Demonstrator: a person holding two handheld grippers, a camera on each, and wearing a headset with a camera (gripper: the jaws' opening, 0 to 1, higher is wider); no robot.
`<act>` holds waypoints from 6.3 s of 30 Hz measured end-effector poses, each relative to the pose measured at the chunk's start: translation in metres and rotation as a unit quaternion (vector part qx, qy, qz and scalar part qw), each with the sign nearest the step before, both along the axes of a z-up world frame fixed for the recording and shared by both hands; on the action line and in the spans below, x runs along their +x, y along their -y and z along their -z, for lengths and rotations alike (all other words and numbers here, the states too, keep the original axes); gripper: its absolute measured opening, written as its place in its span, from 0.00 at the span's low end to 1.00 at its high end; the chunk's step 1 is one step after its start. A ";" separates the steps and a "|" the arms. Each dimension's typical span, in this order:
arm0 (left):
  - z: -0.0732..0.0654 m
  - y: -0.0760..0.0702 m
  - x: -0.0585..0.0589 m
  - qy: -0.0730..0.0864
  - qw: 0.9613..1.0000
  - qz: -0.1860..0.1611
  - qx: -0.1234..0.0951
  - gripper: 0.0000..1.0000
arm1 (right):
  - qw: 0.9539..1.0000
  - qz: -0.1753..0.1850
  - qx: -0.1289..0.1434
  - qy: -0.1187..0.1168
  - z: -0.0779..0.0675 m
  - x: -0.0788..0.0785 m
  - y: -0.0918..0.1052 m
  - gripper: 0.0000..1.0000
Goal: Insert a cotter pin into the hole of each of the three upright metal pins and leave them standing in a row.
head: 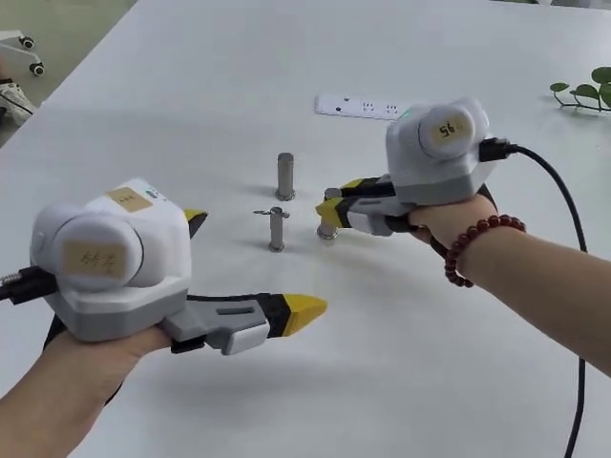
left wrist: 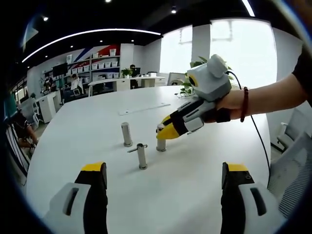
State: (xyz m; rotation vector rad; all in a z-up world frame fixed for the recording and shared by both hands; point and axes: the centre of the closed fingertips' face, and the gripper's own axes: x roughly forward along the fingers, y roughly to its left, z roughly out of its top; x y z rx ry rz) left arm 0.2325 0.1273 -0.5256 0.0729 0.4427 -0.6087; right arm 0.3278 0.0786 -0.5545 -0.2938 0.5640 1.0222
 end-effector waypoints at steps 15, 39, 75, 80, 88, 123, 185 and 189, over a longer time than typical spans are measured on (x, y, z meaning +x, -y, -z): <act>-0.007 0.001 -0.010 0.004 1.000 0.000 0.001 0.98 | 1.000 0.008 0.003 -0.008 0.000 -0.036 0.012 0.08; -0.009 0.010 -0.020 0.006 1.000 0.010 0.000 0.96 | 0.992 0.126 0.004 -0.008 0.005 -0.050 0.032 0.08; -0.005 0.016 -0.024 -0.004 1.000 0.021 -0.007 0.94 | 0.974 0.225 -0.005 0.008 0.012 -0.052 0.038 0.09; -0.006 0.016 -0.025 -0.003 1.000 0.020 -0.008 0.94 | 0.973 0.230 -0.008 -0.002 0.018 -0.053 0.040 0.13; -0.007 0.015 -0.024 -0.002 1.000 0.017 -0.007 0.94 | 0.975 0.222 0.010 0.000 0.014 -0.054 0.040 0.21; -0.007 0.003 -0.023 0.003 1.000 -0.011 0.008 0.94 | 0.994 0.096 -0.056 -0.017 -0.003 -0.061 0.109 0.23; 0.007 0.001 -0.023 -0.006 1.000 -0.019 0.015 0.86 | 0.950 -0.111 -0.277 -0.086 0.053 0.010 0.159 0.00; 0.007 0.003 -0.025 -0.006 1.000 -0.011 0.019 0.86 | 0.947 -0.126 -0.285 -0.075 0.052 0.010 0.158 0.00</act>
